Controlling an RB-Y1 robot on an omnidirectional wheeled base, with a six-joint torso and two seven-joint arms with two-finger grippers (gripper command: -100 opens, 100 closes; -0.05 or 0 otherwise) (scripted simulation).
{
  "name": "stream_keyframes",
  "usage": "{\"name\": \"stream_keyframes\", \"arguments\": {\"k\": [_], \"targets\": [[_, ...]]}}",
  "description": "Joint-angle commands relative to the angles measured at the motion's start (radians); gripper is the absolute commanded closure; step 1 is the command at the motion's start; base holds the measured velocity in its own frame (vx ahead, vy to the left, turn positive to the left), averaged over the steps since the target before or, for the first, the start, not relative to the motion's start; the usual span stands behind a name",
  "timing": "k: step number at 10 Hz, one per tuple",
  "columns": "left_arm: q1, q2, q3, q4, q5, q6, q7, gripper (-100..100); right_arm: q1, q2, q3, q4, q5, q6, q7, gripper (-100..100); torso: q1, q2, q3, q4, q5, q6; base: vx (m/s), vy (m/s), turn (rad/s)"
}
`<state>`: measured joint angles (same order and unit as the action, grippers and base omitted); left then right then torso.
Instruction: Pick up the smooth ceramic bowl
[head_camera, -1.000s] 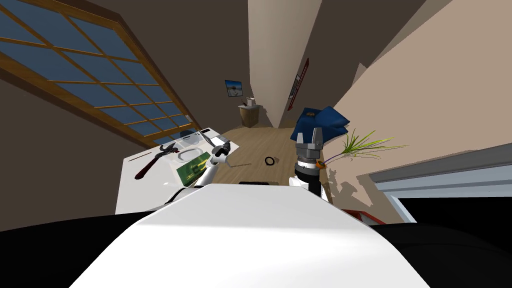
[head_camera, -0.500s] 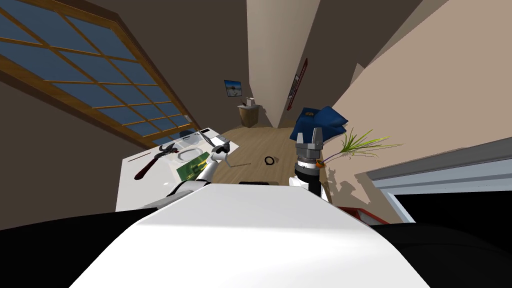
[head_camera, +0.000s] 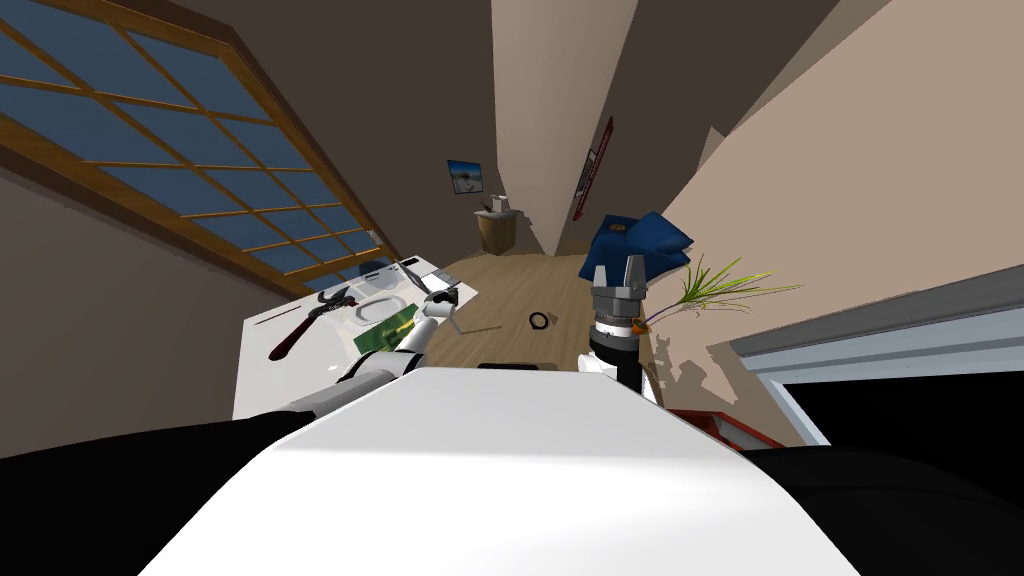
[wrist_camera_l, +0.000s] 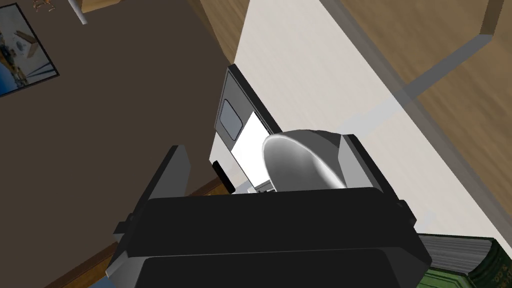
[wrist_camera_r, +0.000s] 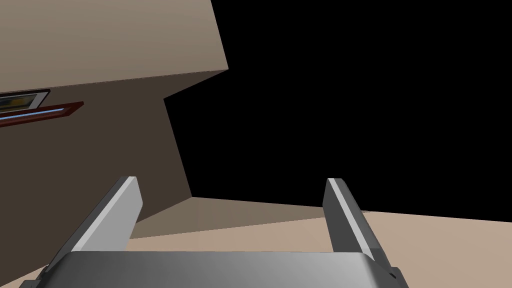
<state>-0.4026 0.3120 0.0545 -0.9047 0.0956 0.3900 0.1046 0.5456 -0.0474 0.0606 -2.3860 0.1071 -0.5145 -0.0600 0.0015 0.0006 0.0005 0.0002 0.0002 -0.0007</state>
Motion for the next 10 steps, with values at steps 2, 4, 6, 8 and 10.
{"name": "stream_keyframes", "arguments": {"k": [2,4,6,8,10], "targets": [[-0.038,0.008,0.005,0.067,0.009,0.050,0.006,-100,0.000,0.000,0.000,0.000,0.000,0.000,0.000,0,0.000,0.000,0.000,0.000,0.000,0.000,-0.010,0.023,-0.011],[-0.071,0.014,0.010,0.118,0.017,0.089,0.012,-100,0.000,0.000,0.000,0.000,0.000,0.000,0.000,0,0.001,0.000,0.000,0.000,0.000,0.000,-0.003,0.026,-0.011],[-0.103,0.019,0.015,0.167,0.025,0.125,0.017,-100,0.000,0.000,0.000,0.000,0.000,0.000,0.000,0,0.001,0.000,0.000,0.000,0.000,0.000,-0.006,0.033,-0.008],[-0.132,0.023,0.020,0.214,0.033,0.159,0.022,-100,0.000,0.000,0.000,0.000,0.000,0.000,0.000,0,0.002,-0.001,0.000,0.000,0.000,0.000,0.004,0.041,-0.006],[-0.159,0.026,0.025,0.258,0.041,0.191,0.027,-100,0.000,0.000,0.000,0.000,0.000,0.000,0.000,0,0.001,-0.001,-0.001,0.000,0.000,0.000,0.010,0.037,-0.005]]}}
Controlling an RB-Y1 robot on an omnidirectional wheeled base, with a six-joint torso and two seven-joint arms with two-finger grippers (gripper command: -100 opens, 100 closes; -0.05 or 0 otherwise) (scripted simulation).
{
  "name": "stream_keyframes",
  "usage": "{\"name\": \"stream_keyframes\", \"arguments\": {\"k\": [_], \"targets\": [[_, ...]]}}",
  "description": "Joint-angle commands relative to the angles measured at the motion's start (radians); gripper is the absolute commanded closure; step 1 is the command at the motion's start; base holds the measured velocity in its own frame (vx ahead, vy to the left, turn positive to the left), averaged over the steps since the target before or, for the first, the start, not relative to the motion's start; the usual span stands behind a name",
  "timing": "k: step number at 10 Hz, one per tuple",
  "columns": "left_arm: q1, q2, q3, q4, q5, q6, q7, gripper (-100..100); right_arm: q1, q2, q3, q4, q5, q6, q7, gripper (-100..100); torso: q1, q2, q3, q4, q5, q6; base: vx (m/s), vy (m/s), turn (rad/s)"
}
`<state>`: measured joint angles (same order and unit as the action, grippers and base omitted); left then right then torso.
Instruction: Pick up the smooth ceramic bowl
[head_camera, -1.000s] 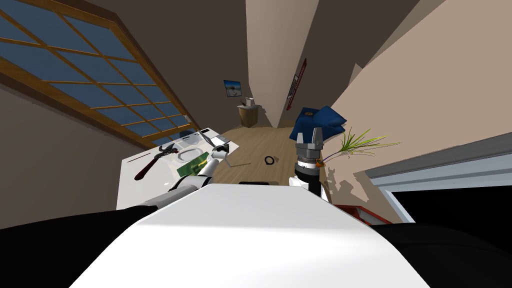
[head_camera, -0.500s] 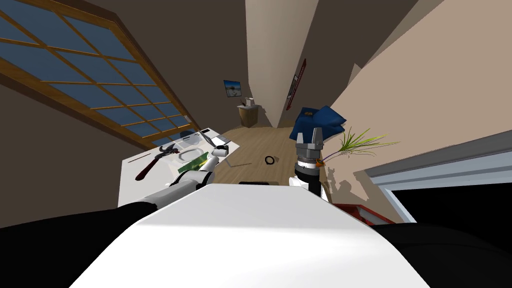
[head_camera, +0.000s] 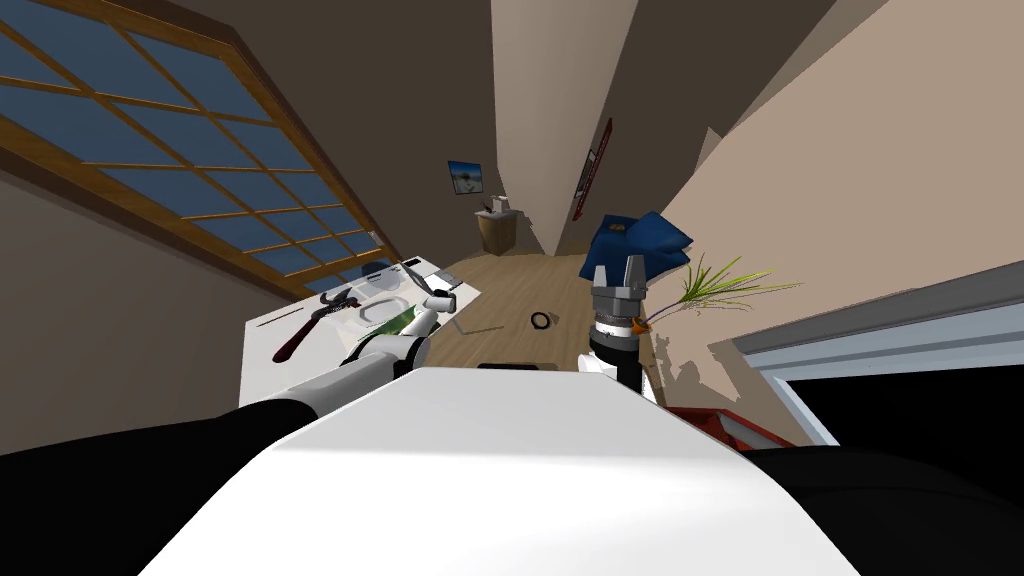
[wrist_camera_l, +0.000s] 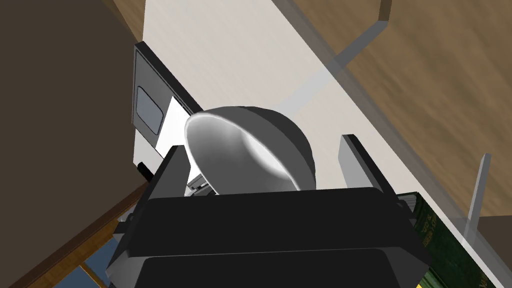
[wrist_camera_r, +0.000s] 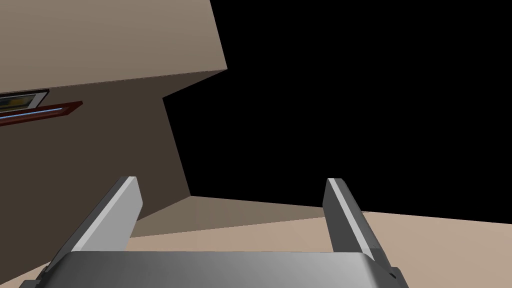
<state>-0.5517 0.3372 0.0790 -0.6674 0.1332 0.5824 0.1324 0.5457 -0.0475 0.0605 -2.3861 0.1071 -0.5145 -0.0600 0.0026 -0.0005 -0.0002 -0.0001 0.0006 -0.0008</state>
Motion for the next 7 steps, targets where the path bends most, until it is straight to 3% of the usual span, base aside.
{"name": "stream_keyframes", "arguments": {"k": [1,2,4,7], "targets": [[-0.035,0.004,0.005,0.050,0.012,0.029,0.004,-100,0.000,0.000,0.000,0.000,0.000,0.000,0.000,0,0.000,0.000,0.000,0.000,0.000,0.000,0.004,0.053,0.000],[-0.058,0.007,0.010,0.087,0.020,0.056,0.008,-100,0.000,0.000,0.000,0.000,0.000,0.000,0.000,0,0.001,0.000,0.000,0.000,0.000,0.000,0.012,0.078,-0.005],[-0.058,0.007,0.010,0.100,0.020,0.056,0.008,-100,0.000,0.000,0.000,0.000,0.000,0.000,0.000,0,0.002,0.000,0.000,0.000,0.000,0.000,0.007,0.044,-0.001],[-0.112,0.013,0.022,0.194,0.045,0.121,0.020,-100,0.000,0.000,0.000,0.000,0.000,0.000,0.000,0,0.002,0.000,0.000,0.000,0.000,0.000,0.014,0.067,0.004]]}}
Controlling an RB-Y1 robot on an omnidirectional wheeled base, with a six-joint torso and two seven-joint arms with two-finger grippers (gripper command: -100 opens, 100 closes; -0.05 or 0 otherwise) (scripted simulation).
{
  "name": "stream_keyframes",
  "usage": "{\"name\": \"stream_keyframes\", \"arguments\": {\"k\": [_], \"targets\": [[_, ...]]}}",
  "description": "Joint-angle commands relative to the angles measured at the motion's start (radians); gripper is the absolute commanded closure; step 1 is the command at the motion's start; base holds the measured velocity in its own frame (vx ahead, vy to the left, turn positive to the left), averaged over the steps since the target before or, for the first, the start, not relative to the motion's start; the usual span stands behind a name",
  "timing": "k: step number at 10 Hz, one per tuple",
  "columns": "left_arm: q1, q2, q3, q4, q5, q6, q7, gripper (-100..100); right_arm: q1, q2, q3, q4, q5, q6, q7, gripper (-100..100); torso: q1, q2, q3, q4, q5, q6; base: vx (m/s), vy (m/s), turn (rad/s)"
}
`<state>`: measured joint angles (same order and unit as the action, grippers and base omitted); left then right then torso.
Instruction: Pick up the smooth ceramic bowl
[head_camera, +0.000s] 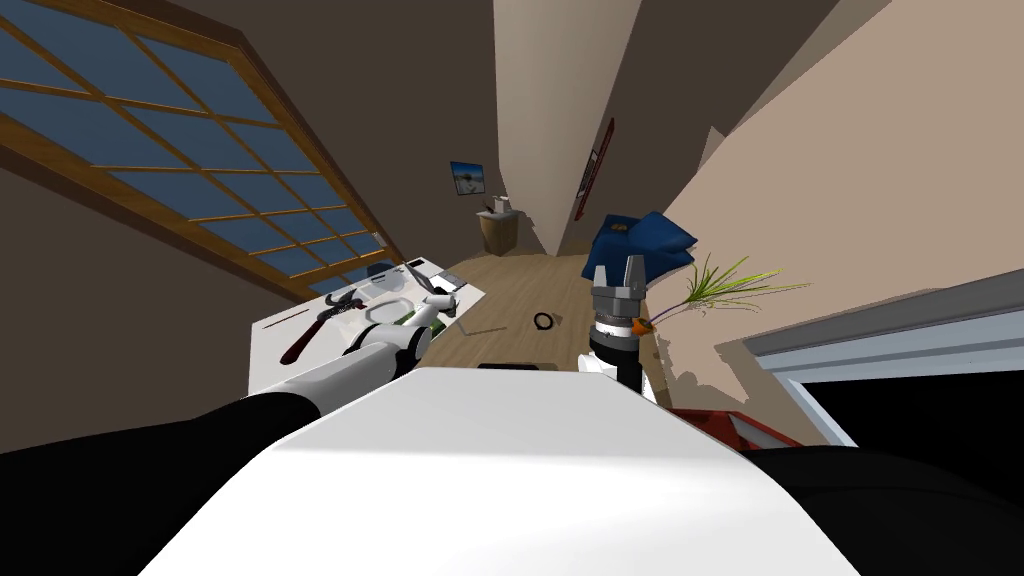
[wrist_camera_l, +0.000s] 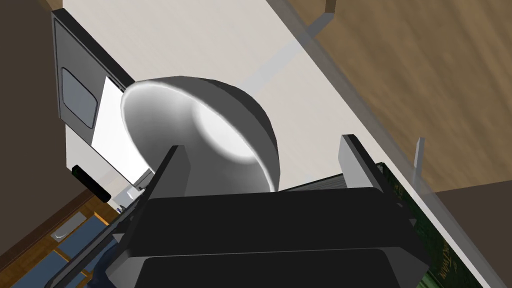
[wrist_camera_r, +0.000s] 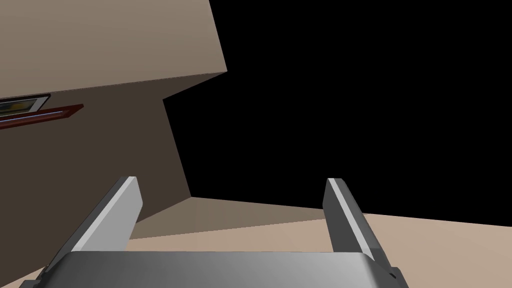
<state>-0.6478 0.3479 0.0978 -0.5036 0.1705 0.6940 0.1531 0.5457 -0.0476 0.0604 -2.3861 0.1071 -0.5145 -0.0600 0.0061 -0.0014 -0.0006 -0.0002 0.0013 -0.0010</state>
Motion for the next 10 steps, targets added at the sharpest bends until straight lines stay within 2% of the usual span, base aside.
{"name": "stream_keyframes", "arguments": {"k": [1,5,6,7,8,10], "targets": [[-0.016,0.002,0.003,0.031,0.007,0.009,0.000,-100,0.000,0.000,0.000,0.000,0.000,0.000,0.000,0,0.000,0.000,0.000,0.000,0.000,0.000,0.018,0.072,0.000],[-0.051,0.010,0.013,0.099,0.029,0.054,0.009,-100,0.000,0.000,0.000,0.000,0.000,0.000,0.000,0,-0.002,0.000,0.000,0.000,0.000,0.000,0.023,0.072,0.010],[-0.055,0.008,0.011,0.109,0.026,0.035,0.005,-100,0.000,0.000,0.000,0.000,0.000,0.000,0.000,0,-0.001,-0.001,0.000,0.000,0.000,0.000,0.018,0.041,0.000],[-0.057,0.008,0.011,0.114,0.026,0.034,0.005,0,0.000,0.000,0.000,0.000,0.000,0.000,0.000,0,-0.003,0.000,0.000,0.000,0.000,0.000,0.003,0.007,-0.001],[-0.034,0.017,0.010,0.099,0.052,0.027,-0.027,-100,0.000,0.000,0.000,0.000,0.000,0.000,0.000,0,-0.005,0.001,0.000,0.000,-0.001,0.000,0.053,-0.037,0.078],[-0.011,0.025,0.008,0.086,0.077,0.020,-0.059,-100,0.000,0.000,0.000,0.000,0.000,0.000,0.000,0,-0.010,-0.003,-0.002,-0.001,-0.002,0.000,0.078,-0.067,0.075]]}}
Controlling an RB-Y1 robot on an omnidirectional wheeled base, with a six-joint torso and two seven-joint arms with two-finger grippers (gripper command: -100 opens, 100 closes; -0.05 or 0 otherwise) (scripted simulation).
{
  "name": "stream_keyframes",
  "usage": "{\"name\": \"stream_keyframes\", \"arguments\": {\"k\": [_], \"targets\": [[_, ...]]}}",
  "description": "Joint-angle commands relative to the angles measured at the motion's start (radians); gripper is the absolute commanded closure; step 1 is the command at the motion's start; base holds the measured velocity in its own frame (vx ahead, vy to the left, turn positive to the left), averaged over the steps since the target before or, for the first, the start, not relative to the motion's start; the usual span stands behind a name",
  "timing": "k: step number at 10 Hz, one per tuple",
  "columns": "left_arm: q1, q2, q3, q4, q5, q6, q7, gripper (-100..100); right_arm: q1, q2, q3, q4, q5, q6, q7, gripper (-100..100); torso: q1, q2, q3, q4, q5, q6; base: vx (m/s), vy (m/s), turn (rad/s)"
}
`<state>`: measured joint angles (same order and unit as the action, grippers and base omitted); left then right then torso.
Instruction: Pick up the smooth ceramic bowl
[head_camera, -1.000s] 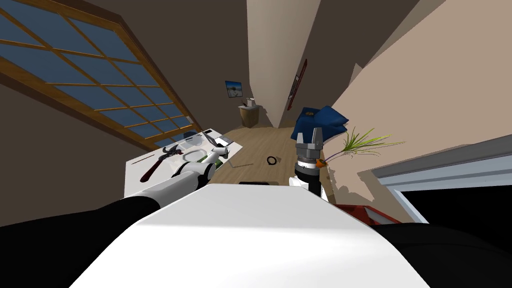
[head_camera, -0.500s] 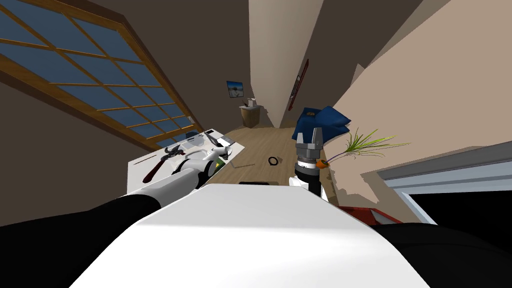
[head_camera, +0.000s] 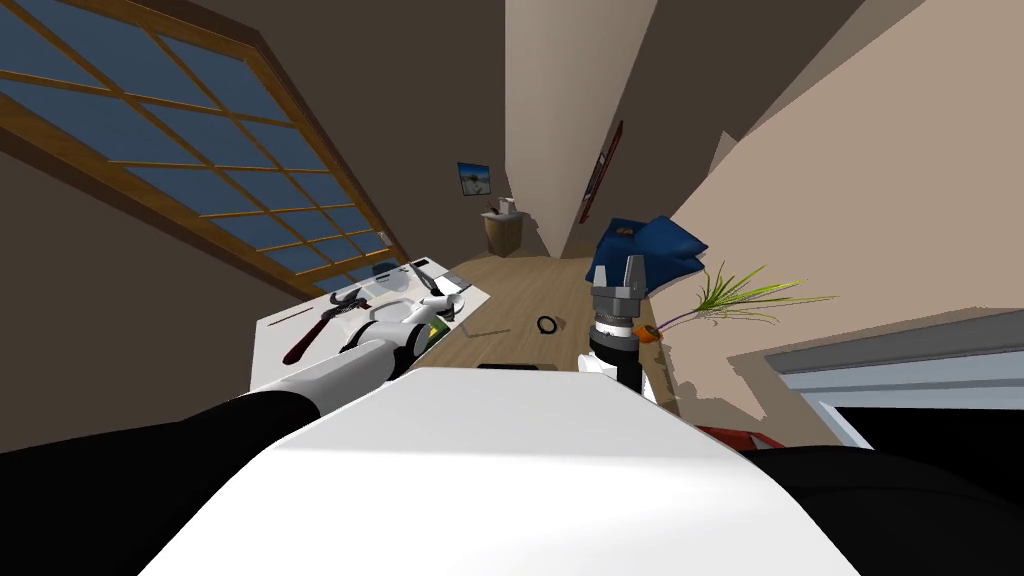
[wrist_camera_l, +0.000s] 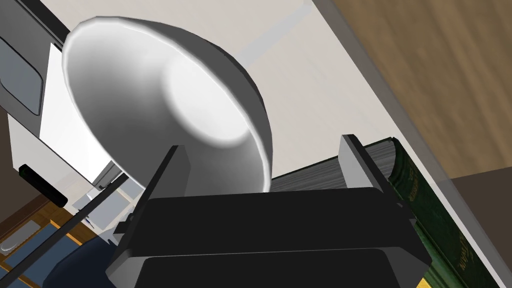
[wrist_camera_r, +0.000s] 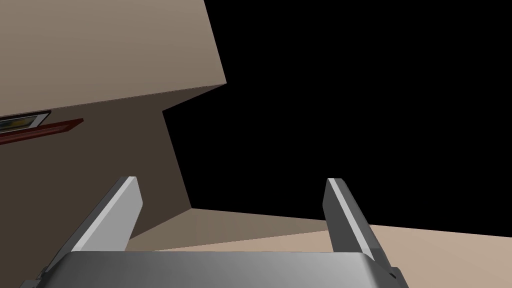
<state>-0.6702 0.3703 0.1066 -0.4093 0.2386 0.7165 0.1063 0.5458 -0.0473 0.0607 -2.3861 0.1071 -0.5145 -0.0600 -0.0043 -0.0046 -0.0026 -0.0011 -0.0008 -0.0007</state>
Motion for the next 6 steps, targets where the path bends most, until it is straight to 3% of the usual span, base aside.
{"name": "stream_keyframes", "arguments": {"k": [1,5,6], "targets": [[0.023,0.006,-0.001,-0.016,0.021,-0.005,-0.029,-100,0.000,0.000,0.000,0.000,0.000,0.000,0.000,0,0.000,0.000,0.000,0.000,0.000,0.000,0.079,-0.057,0.046],[0.080,0.026,-0.005,-0.050,0.084,-0.023,-0.108,-100,0.000,0.000,0.000,0.000,0.000,0.000,0.000,0,0.001,0.001,0.001,0.000,0.000,0.000,0.066,-0.053,0.068],[0.058,0.024,-0.003,-0.023,0.074,-0.025,-0.093,-100,0.000,0.000,0.000,0.000,0.000,0.000,0.000,0,0.000,-0.001,0.000,0.000,0.000,0.000,0.048,-0.037,0.024]]}}
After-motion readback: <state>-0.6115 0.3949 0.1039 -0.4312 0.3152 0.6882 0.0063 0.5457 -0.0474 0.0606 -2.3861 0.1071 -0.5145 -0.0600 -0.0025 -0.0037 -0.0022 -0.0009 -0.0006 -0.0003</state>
